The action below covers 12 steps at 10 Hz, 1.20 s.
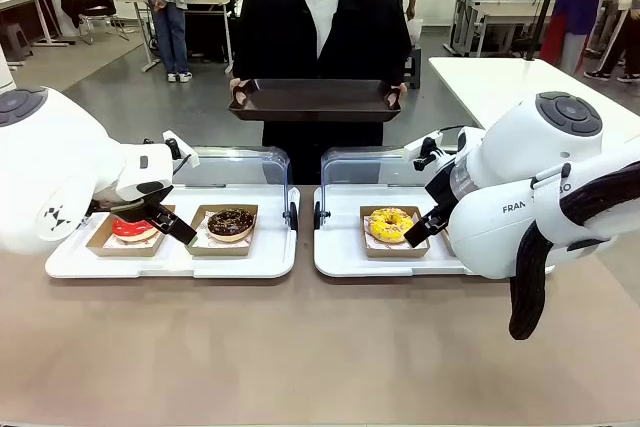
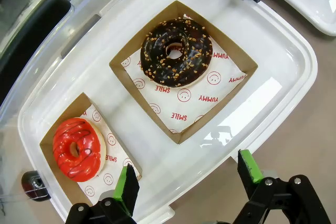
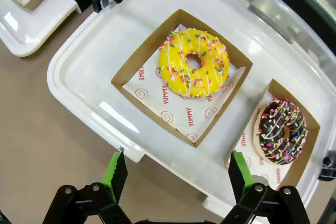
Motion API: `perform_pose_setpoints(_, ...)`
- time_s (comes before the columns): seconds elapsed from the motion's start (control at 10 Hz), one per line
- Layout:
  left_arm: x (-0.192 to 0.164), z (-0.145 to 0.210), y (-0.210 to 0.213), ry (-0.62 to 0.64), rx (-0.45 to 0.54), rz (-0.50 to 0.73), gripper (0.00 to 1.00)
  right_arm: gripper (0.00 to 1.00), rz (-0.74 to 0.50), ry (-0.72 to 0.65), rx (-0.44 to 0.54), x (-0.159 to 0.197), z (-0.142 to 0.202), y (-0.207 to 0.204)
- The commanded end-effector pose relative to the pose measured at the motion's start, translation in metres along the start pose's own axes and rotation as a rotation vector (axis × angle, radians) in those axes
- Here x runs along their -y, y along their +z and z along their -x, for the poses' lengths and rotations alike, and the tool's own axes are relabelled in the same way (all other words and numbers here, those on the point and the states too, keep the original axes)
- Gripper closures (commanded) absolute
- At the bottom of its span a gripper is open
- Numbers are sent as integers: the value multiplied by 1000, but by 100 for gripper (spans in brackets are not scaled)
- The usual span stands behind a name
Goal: Provide the desired donut to the person.
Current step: Pick up and lift the Paper togo box containing the Donut pointed at by the person.
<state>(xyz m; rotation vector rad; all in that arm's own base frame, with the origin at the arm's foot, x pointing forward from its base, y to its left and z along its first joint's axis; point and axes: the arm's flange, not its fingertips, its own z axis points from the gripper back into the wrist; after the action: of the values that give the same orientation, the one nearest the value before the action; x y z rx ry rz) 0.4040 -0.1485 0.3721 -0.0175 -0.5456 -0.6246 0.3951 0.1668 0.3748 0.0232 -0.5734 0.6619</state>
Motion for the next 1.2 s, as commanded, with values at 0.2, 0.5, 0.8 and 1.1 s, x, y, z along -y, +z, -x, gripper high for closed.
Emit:
perform_pose_setpoints(0.2, 0, 0, 0, 0, 0, 0, 0, 0, 0, 0, 0, 0, 0, 0)
perform_pose_setpoints(0.5, -2, 8, 27, 32, -51, 30, 0, 0, -12, -22, -28, 3, 1, 20)
perform_pose_setpoints(0.8, 16, 61, 111, -57, -126, 57, 0, 0, 24, 20, -171, -19, 34, 103)
perform_pose_setpoints(1.1, 14, 77, 169, -75, -65, 18, 0, 0, 143, 73, -114, -35, 48, 181)
